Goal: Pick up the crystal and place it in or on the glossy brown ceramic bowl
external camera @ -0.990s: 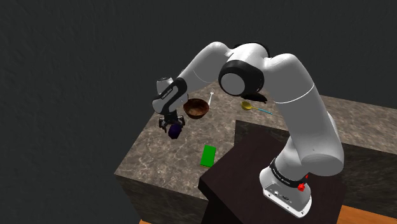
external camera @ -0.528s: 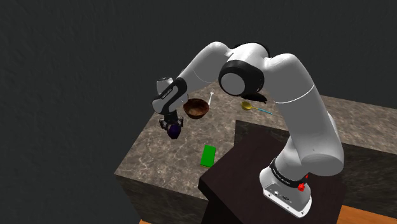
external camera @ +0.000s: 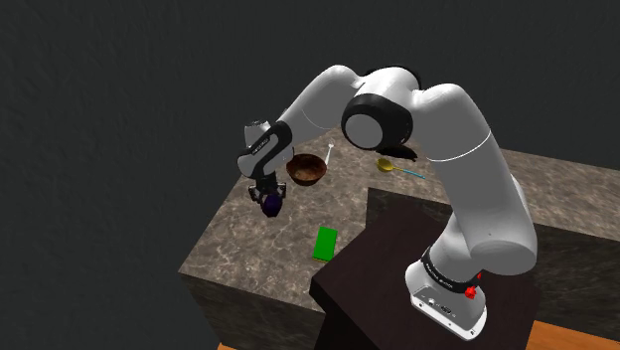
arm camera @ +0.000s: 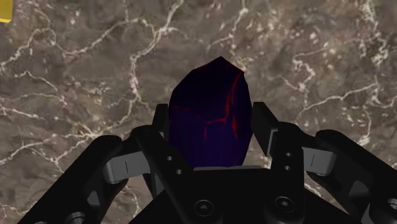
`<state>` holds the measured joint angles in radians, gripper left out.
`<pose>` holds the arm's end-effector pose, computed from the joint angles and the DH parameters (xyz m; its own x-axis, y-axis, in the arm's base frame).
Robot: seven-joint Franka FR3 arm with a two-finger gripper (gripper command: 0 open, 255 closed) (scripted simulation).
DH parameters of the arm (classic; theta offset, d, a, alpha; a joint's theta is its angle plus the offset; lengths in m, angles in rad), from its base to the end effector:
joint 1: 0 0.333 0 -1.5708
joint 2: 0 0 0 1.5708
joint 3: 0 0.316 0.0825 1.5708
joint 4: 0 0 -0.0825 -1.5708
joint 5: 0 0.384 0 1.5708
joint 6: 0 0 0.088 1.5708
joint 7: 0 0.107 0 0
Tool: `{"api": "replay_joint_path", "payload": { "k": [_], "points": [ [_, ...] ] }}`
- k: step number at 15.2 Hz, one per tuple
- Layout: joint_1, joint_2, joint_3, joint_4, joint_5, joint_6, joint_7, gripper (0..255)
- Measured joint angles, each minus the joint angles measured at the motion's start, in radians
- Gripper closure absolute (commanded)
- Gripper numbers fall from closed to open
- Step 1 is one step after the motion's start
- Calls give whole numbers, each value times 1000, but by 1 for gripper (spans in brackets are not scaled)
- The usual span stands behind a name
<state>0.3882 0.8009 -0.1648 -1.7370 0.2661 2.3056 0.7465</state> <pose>0.6157 0.1500 0.1057 0.7532 -0.6320 -0.1821 -0.6211 -0.7746 0.1193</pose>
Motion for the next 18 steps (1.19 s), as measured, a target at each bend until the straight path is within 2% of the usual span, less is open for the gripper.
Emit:
{"api": "replay_joint_path", "payload": {
  "k": [9,10,12,18],
  "points": [
    [11,-88,-16,-32,-17,-57,12,255],
    [11,-89,-16,-32,-17,-57,12,0],
    [3,-74,-20,-11,-8,-70,27,0],
    [-84,79,-55,169,90,-165,202,0]
  ]
}}
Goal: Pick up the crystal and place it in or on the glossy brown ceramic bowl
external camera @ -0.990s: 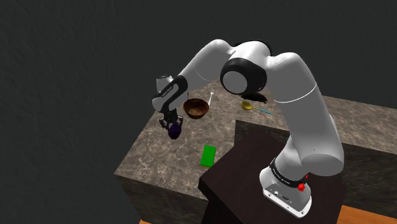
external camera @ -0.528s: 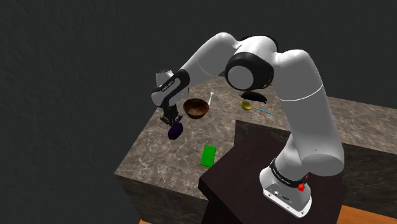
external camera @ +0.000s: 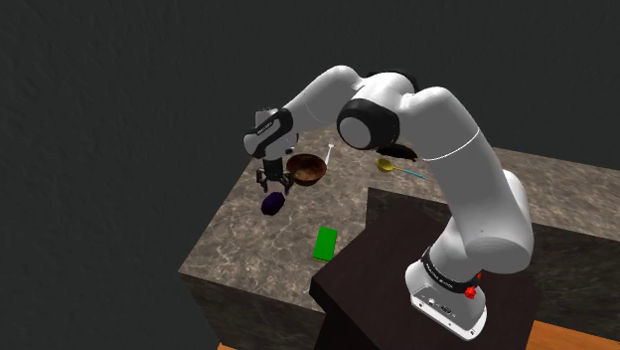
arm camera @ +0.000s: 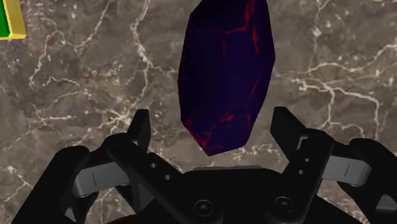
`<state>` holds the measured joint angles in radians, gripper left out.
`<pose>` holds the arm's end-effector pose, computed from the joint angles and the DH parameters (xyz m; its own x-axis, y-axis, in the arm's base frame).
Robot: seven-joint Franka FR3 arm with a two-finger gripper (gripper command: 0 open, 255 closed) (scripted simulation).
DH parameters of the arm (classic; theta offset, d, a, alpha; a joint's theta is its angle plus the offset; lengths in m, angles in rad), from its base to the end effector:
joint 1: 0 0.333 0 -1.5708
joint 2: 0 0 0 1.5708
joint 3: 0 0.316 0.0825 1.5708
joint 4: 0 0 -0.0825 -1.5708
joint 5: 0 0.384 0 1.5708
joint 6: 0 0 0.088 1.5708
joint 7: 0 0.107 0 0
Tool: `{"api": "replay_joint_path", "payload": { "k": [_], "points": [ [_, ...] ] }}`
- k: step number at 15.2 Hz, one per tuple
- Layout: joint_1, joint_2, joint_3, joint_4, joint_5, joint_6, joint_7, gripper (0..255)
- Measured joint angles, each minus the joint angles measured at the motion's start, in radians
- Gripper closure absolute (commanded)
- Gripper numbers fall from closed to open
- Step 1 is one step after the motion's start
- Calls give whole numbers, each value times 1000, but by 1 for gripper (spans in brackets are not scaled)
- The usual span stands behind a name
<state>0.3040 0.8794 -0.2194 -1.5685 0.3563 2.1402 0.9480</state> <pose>0.6562 0.0846 0.1101 0.4720 -0.8549 -0.2154 -0.8393 -0.5105 0.1869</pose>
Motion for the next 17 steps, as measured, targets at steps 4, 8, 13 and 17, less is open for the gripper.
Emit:
{"api": "replay_joint_path", "payload": {
  "k": [4,8,13,17],
  "points": [
    [-8,38,5,8,17,24,13,0],
    [-7,61,12,3,26,52,10,0],
    [-7,63,13,3,27,56,9,0],
    [-7,62,12,2,27,56,9,255]
  ]
}}
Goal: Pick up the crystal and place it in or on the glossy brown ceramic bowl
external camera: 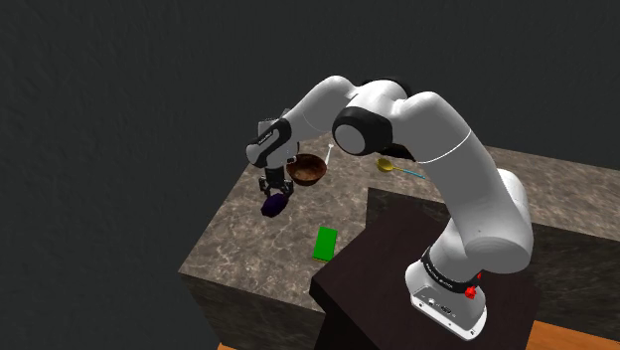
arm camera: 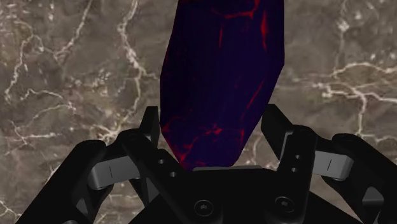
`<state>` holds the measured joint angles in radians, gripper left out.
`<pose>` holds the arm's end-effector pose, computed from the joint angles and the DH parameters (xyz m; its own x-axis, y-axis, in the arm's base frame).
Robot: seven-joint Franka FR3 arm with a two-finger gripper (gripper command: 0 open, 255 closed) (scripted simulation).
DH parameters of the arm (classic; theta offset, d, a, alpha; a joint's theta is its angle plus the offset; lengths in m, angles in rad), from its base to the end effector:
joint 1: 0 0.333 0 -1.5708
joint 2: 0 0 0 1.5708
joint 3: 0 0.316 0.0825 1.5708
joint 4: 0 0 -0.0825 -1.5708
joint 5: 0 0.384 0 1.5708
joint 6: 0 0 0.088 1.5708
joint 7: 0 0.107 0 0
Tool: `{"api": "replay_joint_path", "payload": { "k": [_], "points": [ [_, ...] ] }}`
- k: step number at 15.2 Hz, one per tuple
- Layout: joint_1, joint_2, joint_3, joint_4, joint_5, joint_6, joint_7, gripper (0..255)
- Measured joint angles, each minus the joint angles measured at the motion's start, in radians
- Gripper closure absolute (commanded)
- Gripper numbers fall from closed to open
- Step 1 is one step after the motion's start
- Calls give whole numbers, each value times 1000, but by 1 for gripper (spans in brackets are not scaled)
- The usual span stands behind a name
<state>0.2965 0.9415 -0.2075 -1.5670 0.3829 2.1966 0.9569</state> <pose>0.6490 0.0824 0.0724 0.4428 -0.8701 -0.2165 -0.8546 -0.4826 0.1918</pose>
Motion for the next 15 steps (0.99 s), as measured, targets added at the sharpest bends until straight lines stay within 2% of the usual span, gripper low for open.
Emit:
{"api": "replay_joint_path", "payload": {
  "k": [8,15],
  "points": [
    [1,-5,-1,-3,-1,-3,1,255],
    [9,-77,-15,-38,-14,-42,8,255]
  ]
}}
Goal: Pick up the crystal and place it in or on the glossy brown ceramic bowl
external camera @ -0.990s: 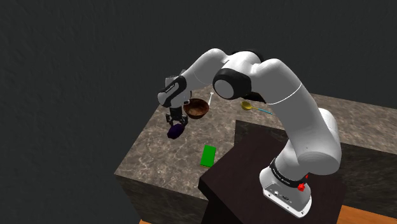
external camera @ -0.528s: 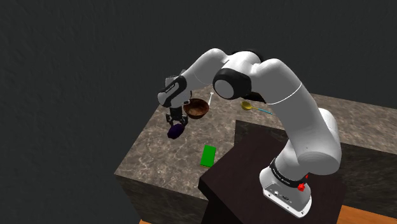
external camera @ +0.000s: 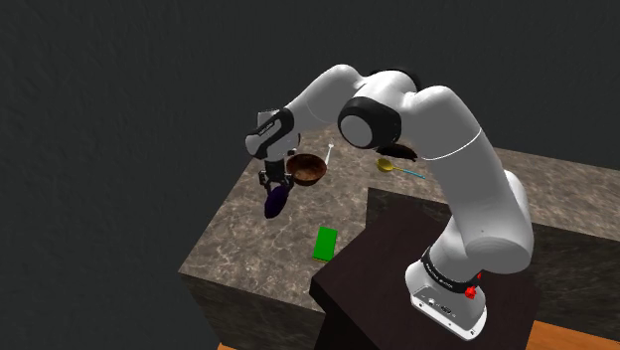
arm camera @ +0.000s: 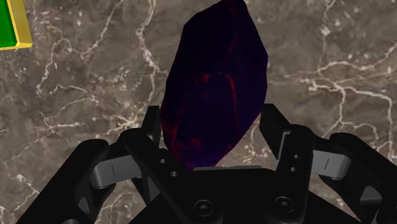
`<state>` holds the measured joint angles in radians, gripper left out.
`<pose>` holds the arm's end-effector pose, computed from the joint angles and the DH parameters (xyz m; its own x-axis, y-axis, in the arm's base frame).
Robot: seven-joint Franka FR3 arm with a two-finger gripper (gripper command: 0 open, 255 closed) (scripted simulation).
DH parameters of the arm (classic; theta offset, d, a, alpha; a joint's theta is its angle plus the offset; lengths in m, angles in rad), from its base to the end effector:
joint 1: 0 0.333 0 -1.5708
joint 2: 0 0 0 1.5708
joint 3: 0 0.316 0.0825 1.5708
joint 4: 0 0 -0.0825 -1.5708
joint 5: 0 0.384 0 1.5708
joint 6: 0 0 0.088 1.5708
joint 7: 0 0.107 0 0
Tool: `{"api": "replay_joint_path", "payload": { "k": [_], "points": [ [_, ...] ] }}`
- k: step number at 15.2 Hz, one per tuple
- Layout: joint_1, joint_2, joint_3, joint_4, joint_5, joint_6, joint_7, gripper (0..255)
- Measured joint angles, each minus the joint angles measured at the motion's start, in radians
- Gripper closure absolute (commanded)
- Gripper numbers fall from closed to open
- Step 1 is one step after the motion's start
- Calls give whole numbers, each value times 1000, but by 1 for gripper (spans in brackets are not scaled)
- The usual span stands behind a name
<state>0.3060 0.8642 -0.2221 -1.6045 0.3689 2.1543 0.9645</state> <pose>0.6487 0.0814 0.1080 0.4428 -0.8697 -0.2178 -0.8538 -0.4832 0.1935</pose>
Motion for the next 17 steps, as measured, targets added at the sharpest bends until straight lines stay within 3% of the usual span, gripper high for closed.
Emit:
{"api": "replay_joint_path", "payload": {
  "k": [16,17],
  "points": [
    [24,-160,-32,-39,-39,-117,32,255],
    [24,-160,-32,-39,-39,-117,32,0]
  ]
}}
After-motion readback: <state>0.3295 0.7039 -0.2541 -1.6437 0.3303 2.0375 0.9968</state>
